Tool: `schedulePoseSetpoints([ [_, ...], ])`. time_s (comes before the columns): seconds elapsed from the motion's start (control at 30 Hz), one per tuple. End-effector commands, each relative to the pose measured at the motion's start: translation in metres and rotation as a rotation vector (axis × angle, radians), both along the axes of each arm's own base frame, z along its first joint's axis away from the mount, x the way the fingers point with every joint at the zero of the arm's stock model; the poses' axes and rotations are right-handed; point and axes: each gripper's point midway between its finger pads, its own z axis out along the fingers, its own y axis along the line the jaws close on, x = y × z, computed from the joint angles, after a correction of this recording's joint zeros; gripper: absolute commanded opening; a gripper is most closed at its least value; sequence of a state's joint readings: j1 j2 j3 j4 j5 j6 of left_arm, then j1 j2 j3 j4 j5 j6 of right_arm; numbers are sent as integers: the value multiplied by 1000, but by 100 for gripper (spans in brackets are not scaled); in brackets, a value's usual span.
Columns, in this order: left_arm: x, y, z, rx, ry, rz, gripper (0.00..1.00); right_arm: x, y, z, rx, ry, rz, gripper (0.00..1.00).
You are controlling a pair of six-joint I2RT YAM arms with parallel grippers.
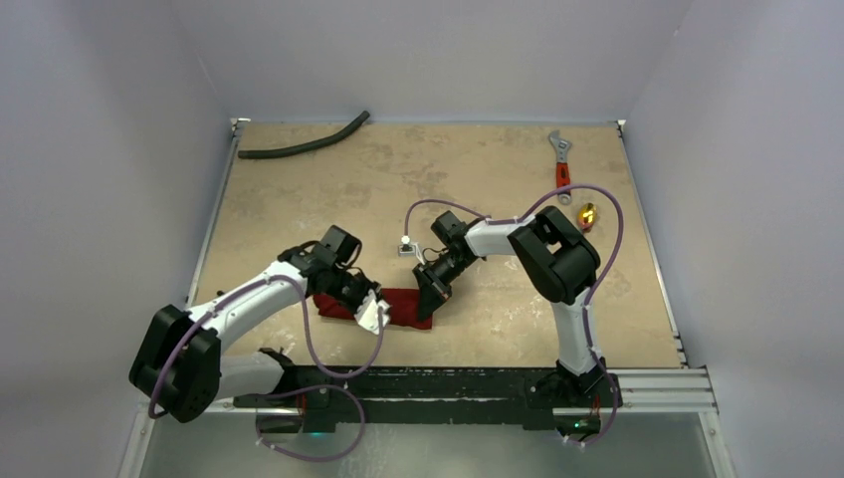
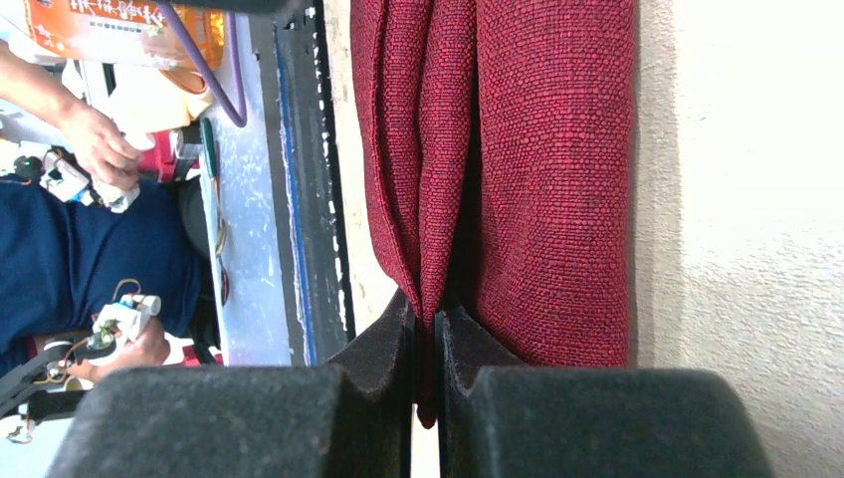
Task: Fold the napkin into a case and place the utensils inside
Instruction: Fold the 2/3-rectangle-folded napkin at the center of the board.
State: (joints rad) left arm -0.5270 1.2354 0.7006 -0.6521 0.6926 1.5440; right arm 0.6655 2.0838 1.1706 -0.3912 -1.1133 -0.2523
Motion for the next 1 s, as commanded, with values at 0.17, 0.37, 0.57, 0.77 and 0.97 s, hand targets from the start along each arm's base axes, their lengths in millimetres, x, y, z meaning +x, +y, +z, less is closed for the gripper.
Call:
schedulePoseSetpoints([
  [0.17,-22,10,-33,87,-52,-154,7,0,2,15,51,-2,6,5],
  [0.37,-9,17,-55,147,-63,-101,4,1,4,28,94,-31,-3,24],
  [0.57,-19,18,-54,146,-15,-104,3,7,3,53,124,-110,-38,98],
  [0.77,-20,14,-44,124,-7,-104,2,47,-4,93,123,-291,-224,99],
  [0.97,-15,9,-33,93,-24,-79,2,140,-4,96,10,-577,-566,91],
])
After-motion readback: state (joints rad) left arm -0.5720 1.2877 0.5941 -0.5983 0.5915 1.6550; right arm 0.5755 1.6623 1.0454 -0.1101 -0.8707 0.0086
